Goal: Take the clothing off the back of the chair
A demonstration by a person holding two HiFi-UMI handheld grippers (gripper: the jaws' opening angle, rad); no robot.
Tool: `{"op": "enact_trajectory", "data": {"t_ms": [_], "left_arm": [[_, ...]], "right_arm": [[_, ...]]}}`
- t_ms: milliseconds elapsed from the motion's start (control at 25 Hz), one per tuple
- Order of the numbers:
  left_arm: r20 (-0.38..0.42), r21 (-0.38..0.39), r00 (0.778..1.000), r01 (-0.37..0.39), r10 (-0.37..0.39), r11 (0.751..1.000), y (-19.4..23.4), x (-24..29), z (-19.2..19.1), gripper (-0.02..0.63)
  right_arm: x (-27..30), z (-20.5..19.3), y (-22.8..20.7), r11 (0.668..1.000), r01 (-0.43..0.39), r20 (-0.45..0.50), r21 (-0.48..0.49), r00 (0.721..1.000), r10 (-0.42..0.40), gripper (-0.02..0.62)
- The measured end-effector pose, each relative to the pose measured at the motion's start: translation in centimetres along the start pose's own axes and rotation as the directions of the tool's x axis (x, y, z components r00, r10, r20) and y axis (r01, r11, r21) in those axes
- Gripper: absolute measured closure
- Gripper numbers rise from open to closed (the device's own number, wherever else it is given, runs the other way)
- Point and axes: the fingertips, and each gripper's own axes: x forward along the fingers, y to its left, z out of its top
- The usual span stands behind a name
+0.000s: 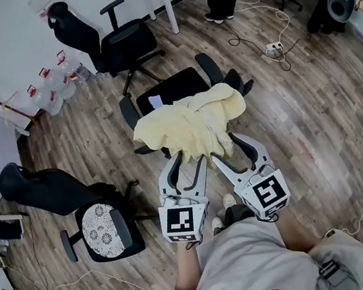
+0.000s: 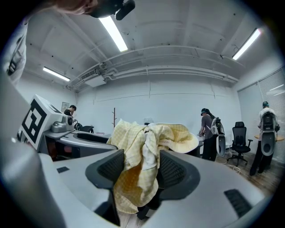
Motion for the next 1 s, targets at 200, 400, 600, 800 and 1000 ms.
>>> {"op": "enact_trajectory", "data": {"t_ms": [200, 400, 600, 800, 1000], "left_arm": [[0.004, 0.001, 1.000, -0.015, 0.015, 1.000, 0.3, 0.3, 0.1, 0.402], [0.007, 0.004, 1.000, -0.021, 0.021, 1.000, 0.3, 0.7, 0.1, 0.404], [0.008, 0.013, 1.000, -0.031, 0.031, 0.999, 0.4, 1.1, -0.2, 0.461], [0.006, 0.016, 1.000, -0.028, 0.027, 0.999, 0.2, 1.3, -0.3, 0.510], [-0.002, 0.020, 1.000, -0.022, 0.022, 1.000, 0.0, 1.3, -0.2, 0.534]], "right_arm": [[0.7, 0.2, 0.1, 1.000, -0.015, 0.006, -0.009, 1.000, 0.015, 0.339], [1.2, 0.1, 0.1, 0.999, -0.031, 0.009, -0.012, 0.999, 0.031, 0.343], [1.8, 0.0, 0.5, 0.999, -0.042, 0.024, -0.013, 0.999, 0.042, 0.395], [1.8, -0.1, 0.9, 0.998, -0.052, 0.010, -0.017, 0.999, 0.053, 0.466], [1.7, 0.2, 1.1, 0.998, -0.064, 0.011, -0.017, 0.998, 0.064, 0.499]]}}
